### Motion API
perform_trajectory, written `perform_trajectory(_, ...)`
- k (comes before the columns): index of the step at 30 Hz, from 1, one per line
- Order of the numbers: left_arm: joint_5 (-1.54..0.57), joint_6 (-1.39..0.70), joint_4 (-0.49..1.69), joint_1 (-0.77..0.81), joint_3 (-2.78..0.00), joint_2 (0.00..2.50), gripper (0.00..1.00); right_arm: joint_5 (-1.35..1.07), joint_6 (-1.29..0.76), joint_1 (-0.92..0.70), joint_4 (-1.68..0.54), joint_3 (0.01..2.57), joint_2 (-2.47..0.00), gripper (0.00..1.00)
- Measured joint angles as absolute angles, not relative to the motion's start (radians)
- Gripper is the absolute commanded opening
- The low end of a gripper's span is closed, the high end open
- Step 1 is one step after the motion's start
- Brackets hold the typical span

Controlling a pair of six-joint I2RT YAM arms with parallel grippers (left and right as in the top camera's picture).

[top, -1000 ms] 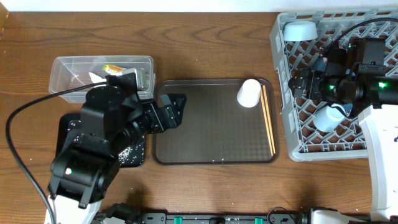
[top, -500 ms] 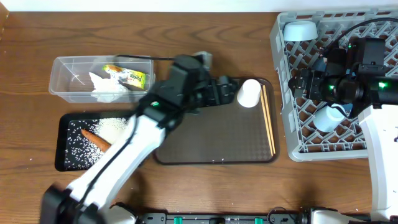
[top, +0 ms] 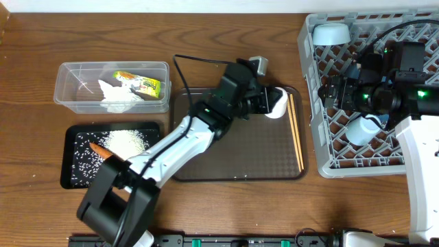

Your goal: Sort waste into correct bins and load items into the dishwasher rack

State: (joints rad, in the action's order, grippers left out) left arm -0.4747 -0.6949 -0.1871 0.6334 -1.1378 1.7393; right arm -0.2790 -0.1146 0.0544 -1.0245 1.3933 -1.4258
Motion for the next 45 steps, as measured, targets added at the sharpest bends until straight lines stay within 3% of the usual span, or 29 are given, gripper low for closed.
perform_trajectory(24,-0.358,-0.698,-0.183,0.653,-1.138,1.889,0.10,-0.279,-0.114,0.054,-1.025,1.393,-1.426,0.99)
perform_trajectory(40,-0.090,-0.568,0.205,0.651,-1.137,1.889,0.10,-0.279,-0.115,0.054,-1.025,1.393,-1.426,0.99)
perform_trajectory(45,-0.139,-0.552,0.141,0.620,-1.137,1.889,0.10,-0.279,-0.115,0.054,-1.025,1.393,-1.426,0.99)
